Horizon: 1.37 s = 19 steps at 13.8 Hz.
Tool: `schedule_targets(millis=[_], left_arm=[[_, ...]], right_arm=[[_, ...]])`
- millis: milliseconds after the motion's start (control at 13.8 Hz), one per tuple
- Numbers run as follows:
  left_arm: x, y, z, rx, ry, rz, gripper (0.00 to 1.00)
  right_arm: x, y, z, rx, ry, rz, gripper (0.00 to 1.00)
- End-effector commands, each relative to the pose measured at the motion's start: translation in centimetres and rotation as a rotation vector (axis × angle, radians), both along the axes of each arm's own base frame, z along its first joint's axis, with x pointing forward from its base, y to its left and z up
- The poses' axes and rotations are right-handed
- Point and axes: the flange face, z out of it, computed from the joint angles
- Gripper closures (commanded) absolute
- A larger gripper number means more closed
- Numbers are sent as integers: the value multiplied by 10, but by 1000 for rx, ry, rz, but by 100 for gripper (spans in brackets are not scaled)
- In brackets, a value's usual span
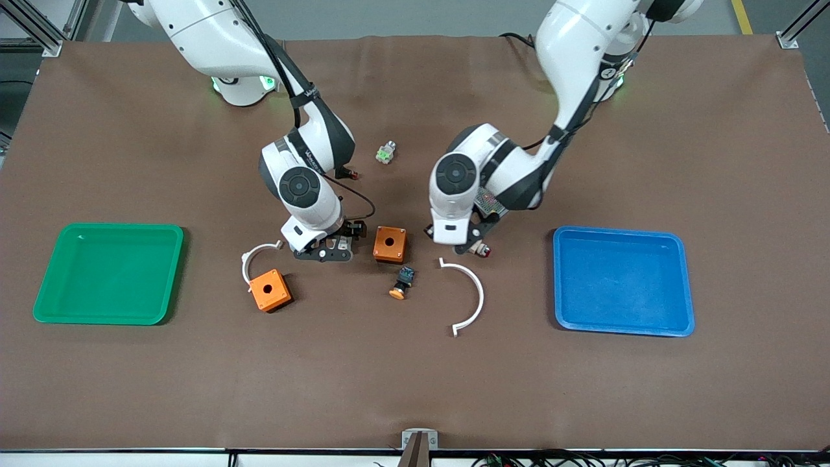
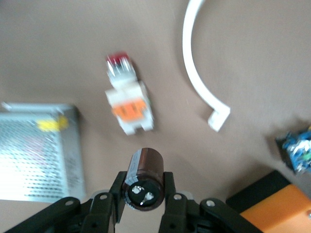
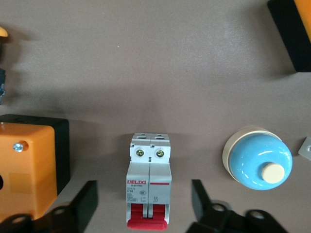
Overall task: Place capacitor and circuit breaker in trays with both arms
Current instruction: 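Carry the capacitor with the left gripper into the blue tray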
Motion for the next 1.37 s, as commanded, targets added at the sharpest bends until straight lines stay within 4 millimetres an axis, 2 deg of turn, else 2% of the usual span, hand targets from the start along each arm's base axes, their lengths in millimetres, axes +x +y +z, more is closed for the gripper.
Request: schedule_targets(millis=[0,217,434,578,651,795,867,1012,1301], left_arm=[[34,69,49,57,-20,-49,100],[76,148,61,66,-20,-107,100],[111,237,53,105,-15,-181,100],[127,282,37,95,-8,-174,99],[134,311,33,85,-15,-169,99],[145,374,22,63,-22,-184,99],[148,402,10,45,-21,-181,99],[150,430,-9,22,-31,-178,99],[142,470,-50,-23,-56,-161,99]], right_arm=[[-1,-2,-2,11,8,-8,40],[-1,-2,-3,11,9,-8,60],[-1,-2,-1,11,9,-8,78],[-1,-2,0,10,11,-8,82],[-1,-2,1,8,13,-7,82],[1,0,15,5,20,-5,84],[3,0,29,-3,35,-7,84],[9,-1,70,-19,63,-10,86],[47,-62,173,-24,97,-47,88]])
